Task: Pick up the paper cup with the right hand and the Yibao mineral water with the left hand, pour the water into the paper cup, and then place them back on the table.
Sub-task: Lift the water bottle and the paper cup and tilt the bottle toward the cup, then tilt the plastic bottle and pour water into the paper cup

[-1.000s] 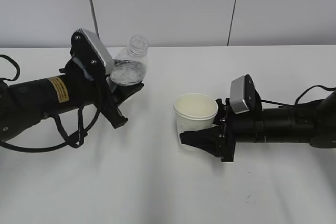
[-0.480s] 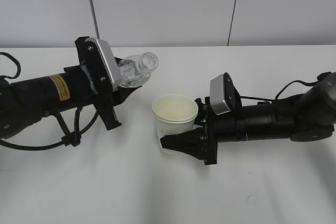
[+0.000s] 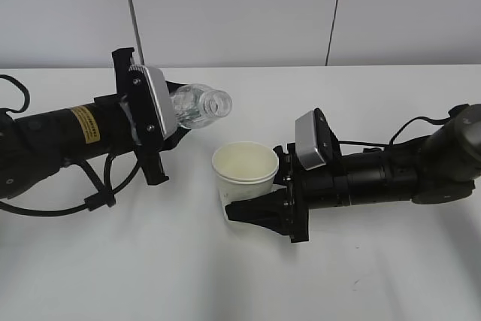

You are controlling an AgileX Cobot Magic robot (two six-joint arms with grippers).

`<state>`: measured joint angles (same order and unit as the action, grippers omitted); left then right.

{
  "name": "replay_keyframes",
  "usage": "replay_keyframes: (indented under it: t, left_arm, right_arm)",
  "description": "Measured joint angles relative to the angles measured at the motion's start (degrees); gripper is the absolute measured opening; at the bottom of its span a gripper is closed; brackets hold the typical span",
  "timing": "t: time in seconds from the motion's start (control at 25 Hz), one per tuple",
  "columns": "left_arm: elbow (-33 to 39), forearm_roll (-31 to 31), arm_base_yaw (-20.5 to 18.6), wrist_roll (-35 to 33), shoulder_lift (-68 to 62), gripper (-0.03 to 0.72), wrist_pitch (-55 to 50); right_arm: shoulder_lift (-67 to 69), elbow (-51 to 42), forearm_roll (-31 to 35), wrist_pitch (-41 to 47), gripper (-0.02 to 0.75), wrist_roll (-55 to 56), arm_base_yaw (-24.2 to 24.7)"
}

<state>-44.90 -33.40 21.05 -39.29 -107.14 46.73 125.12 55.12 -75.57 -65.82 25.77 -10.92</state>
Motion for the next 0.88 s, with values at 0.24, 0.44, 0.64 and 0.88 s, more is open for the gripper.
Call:
replay_keyframes:
  t: [0.24,0.44,0.64,0.88]
  left_arm:
    - [0.0,0.37,0.0,-6.77,0.0,0.321,1.64]
    - [0.0,2.36,0.0,-9.7,0.0,0.321,3.17]
    - [0.0,2.63,0.0,-12.77,0.0,0.321,4.33]
    - [0.0,2.68,0.0,-16.72,0.0,0.321,4.49]
  right_arm:
    - [0.0,0.0,-0.83,0.0,0.543,0.41,0.0]
    - [0.0,1.74,-4.98,0.0,0.543,3.04,0.0]
    - [0.0,3.25,-7.96,-0.1,0.543,5.2,0.0]
    - [0.0,3.65,-9.14,-0.1,0.543,5.55,-2.28]
